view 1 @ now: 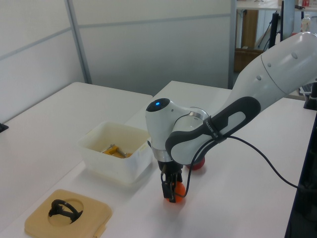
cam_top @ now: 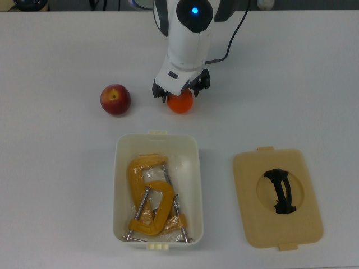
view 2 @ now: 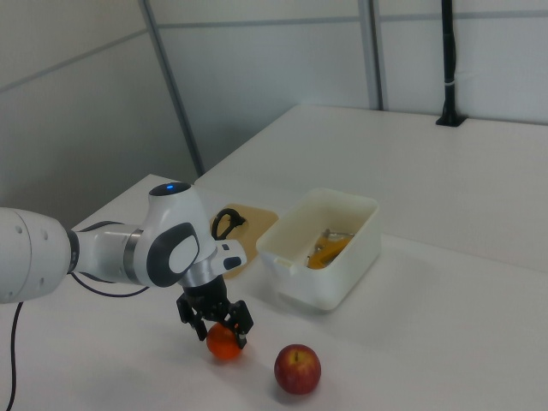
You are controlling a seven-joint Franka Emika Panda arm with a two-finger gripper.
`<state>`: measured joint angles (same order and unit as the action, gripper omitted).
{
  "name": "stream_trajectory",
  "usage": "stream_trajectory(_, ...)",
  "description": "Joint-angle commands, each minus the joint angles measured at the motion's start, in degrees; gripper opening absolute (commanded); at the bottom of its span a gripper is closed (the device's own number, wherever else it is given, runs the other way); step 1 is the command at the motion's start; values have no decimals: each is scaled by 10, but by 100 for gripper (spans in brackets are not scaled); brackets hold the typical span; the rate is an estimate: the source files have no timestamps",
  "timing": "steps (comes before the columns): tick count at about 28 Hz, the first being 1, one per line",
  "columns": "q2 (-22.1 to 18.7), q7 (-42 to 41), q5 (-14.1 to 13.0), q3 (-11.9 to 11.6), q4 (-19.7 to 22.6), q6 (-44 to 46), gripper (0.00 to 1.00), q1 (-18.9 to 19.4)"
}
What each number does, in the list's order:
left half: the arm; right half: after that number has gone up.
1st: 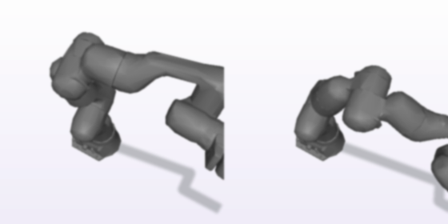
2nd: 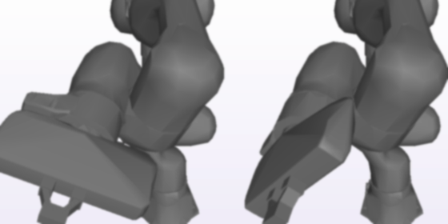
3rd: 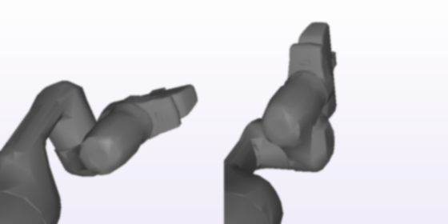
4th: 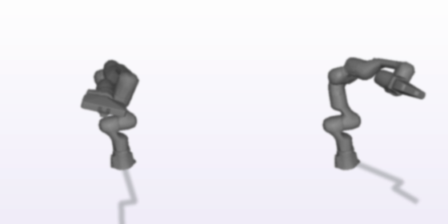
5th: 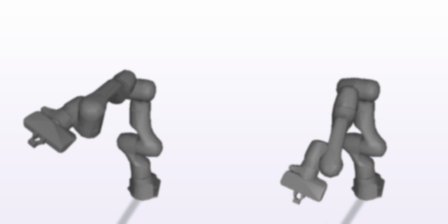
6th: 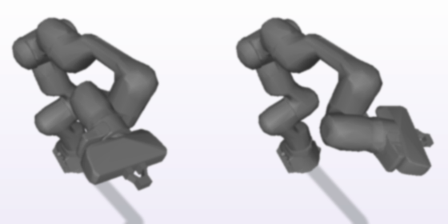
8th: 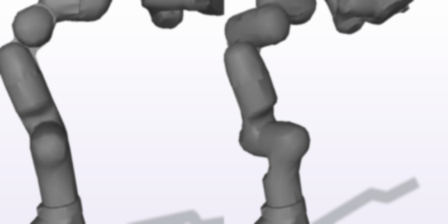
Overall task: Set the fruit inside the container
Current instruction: 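Lower the gripper around the orange and close it, then lift the orange and carry it over the white container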
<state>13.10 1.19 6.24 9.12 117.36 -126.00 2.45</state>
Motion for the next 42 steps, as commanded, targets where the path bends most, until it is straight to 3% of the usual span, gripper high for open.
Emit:
stream_trajectory(1, -4, -7, 7, -2, 8, -14, 62, 2)
stream_trajectory(4, -6, -9, 7, -2, 5, -6, 30, 1)
stream_trajectory(5, -10, -9, 7, -2, 4, 0, 28, 0)
stream_trajectory(9, -22, -8, 7, -4, -11, 32, 28, -1)
stream_trajectory(17, -30, 11, 8, -9, -115, 75, 28, -19)
stream_trajectory(22, -22, 12, 25, -24, -171, 73, 28, -23)
stream_trajectory(26, 0, 12, 26, -35, -201, 38, 29, -27)
stream_trajectory(33, 39, 36, 28, -38, -204, -87, 30, -35)
stream_trajectory(39, 73, 90, 28, -37, -207, -201, 45, -44)
stream_trajectory(40, 74, 96, 29, -37, -207, -205, 51, -44)
stream_trajectory(41, 74, 101, 29, -38, -207, -205, 66, -44)
stream_trajectory(42, 73, 107, 28, -37, -206, -204, 100, -43)
